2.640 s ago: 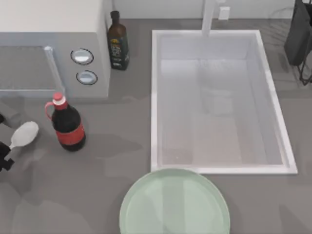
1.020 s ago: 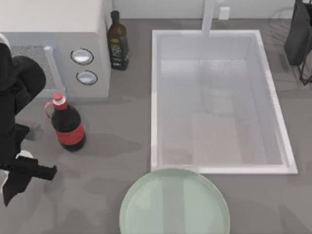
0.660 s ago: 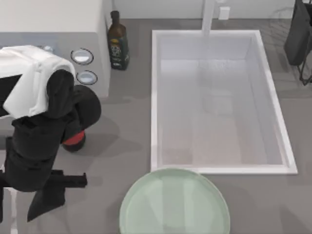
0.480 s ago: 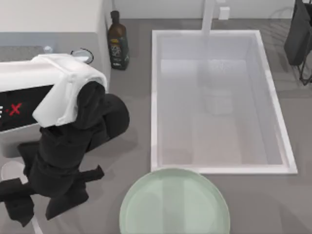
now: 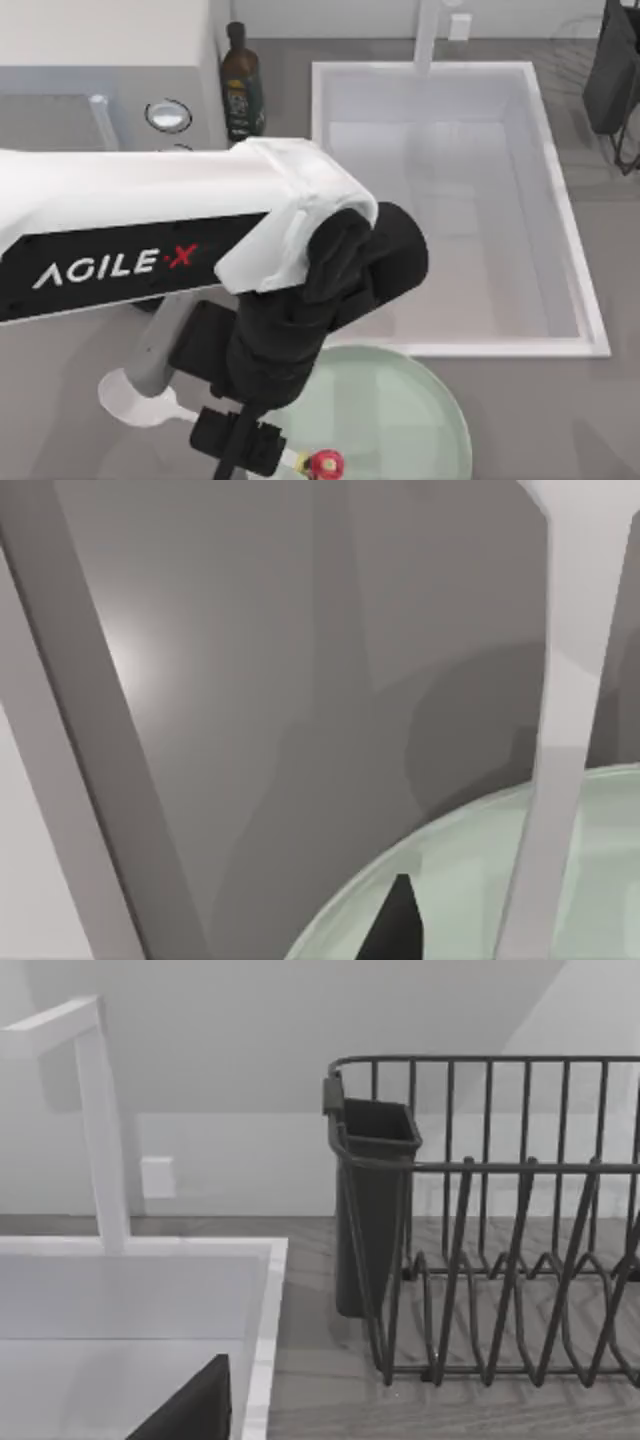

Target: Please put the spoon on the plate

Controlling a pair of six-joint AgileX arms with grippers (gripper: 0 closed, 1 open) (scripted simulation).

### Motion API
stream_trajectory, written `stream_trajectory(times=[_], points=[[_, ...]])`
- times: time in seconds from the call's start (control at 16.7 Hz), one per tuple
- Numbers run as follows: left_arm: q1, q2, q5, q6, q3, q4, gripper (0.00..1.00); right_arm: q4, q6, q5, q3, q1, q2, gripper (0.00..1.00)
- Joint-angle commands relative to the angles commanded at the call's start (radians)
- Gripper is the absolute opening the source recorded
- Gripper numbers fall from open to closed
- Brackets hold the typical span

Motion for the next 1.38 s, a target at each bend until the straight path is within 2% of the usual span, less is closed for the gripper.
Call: stream_trajectory(times=[0.24,0.42,0.9,1.38], points=[[-0.063,0.055,0.040,-0.273,0.084,0.107,0.00,0.000,0.000,0.000,0.000,0.000,0.000,1.00],[-0.083,0.076,0.056,-0.367,0.118,0.154,0.00,0.000,0.000,0.000,0.000,0.000,0.000,1.00],[-0.083,0.074,0.058,-0.375,0.119,0.160,0.00,0.000,0.000,0.000,0.000,0.000,0.000,1.00],[-0.145,0.065,0.103,-0.344,0.101,0.240,0.00,0.000,0.000,0.000,0.000,0.000,0.000,1.00]])
